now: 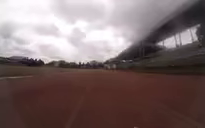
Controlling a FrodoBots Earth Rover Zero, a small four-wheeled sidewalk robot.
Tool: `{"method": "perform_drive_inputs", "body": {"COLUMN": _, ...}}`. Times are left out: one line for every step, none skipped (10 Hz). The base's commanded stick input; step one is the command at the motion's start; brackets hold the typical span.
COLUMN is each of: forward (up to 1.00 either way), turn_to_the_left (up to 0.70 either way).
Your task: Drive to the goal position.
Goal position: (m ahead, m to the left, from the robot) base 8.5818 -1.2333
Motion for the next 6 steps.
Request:
{"method": "perform_drive_inputs", "body": {"forward": 0.70, "turn_to_the_left": 0.00}}
{"method": "perform_drive_inputs", "body": {"forward": 0.70, "turn_to_the_left": 0.00}}
{"method": "perform_drive_inputs", "body": {"forward": 0.70, "turn_to_the_left": 0.00}}
{"method": "perform_drive_inputs", "body": {"forward": 0.70, "turn_to_the_left": 0.00}}
{"method": "perform_drive_inputs", "body": {"forward": 0.70, "turn_to_the_left": 0.00}}
{"method": "perform_drive_inputs", "body": {"forward": 0.70, "turn_to_the_left": 0.00}}
